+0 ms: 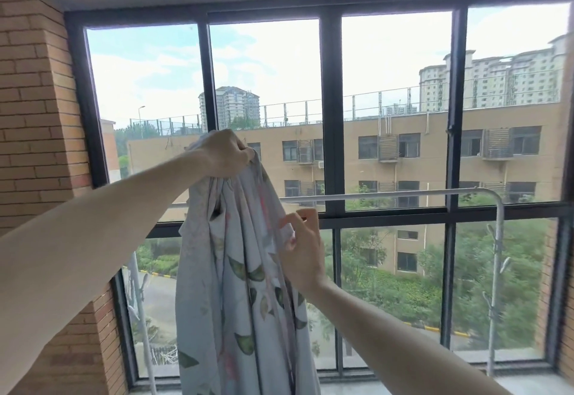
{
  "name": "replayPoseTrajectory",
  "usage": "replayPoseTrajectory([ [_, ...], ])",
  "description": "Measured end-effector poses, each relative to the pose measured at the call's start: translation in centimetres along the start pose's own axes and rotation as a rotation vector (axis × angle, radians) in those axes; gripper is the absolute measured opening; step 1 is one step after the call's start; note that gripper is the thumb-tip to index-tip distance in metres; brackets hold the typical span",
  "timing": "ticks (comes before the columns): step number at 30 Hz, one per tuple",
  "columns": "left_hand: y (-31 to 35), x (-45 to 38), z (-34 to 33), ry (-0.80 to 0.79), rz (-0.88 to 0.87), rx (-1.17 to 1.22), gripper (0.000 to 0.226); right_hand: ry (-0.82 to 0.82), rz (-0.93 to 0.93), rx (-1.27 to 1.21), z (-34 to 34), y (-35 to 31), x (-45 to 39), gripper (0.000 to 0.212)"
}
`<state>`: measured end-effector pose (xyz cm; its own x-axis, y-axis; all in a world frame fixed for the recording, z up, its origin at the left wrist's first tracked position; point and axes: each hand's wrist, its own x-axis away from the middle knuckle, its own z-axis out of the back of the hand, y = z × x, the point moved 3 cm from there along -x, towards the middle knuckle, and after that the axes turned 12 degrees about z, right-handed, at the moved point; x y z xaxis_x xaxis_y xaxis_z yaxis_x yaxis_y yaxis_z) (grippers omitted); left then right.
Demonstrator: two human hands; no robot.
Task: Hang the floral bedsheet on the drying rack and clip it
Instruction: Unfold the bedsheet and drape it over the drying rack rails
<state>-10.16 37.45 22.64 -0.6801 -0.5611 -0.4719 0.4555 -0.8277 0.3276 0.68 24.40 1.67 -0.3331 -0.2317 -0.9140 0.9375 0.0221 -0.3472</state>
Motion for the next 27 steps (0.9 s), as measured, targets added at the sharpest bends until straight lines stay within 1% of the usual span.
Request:
replayPoseTrajectory([
  [2,0.1,0.1,0.0,0.002,-0.01,0.005,0.057,-0.081,0.014,0.0,-0.4,0.3,-0.4,0.044],
  [4,0.4,0.2,-0.1,0.001,-0.024,0.007,0.056,-0.127,-0.044,0.005,-0.7,0.5,-0.5,0.031],
  [5,0.5,0.2,-0.2,-0.002,-0.03,0.006,0.055,-0.16,-0.073,0.021,-0.9,0.4,-0.3,0.029],
  [8,0.9,0.1,-0.4,-0.003,-0.046,0.004,0.056,-0.294,-0.16,0.129,-1.0,0.4,0.6,0.037],
  [9,1.0,0.1,-0.4,-0.003,-0.053,0.003,0.056,-0.313,-0.185,0.168,-0.8,0.7,0.9,0.033],
  [11,0.8,0.0,-0.4,-0.007,-0.059,0.006,0.057,-0.358,-0.222,0.262,-0.3,2.3,1.6,0.019],
  [12,0.6,0.0,-0.4,0.001,-0.053,0.004,0.057,-0.383,-0.243,0.287,0.0,3.2,2.1,0.016],
  [15,-0.7,0.0,0.1,0.035,-0.006,-0.015,0.055,-0.497,-0.344,0.281,1.1,6.4,5.0,0.023],
  [17,-1.8,0.0,0.3,0.078,0.037,-0.044,0.053,-0.582,-0.433,0.332,2.4,8.4,8.1,0.03],
  [18,-2.5,0.0,0.2,0.101,0.051,-0.055,0.052,-0.59,-0.489,0.352,3.3,9.3,9.5,0.032],
  [19,-3.1,0.0,0.1,0.113,0.064,-0.065,0.05,-0.568,-0.543,0.353,4.2,10.2,10.3,0.032],
  [21,-4.4,-0.2,-0.5,0.111,0.088,-0.112,0.047,-0.447,-0.657,0.313,6.6,11.5,9.2,0.028],
  [23,-6.0,-0.5,-1.2,0.104,0.136,-0.154,0.047,-0.283,-0.737,0.302,9.6,12.0,4.4,0.021],
  [25,-7.5,-0.5,-1.4,0.1,0.182,-0.167,0.047,-0.105,-0.727,0.268,12.6,11.9,-2.7,0.026],
  [27,-8.6,-0.6,-1.4,0.083,0.205,-0.164,0.051,0.107,-0.643,0.181,15.0,9.6,-10.7,0.03],
])
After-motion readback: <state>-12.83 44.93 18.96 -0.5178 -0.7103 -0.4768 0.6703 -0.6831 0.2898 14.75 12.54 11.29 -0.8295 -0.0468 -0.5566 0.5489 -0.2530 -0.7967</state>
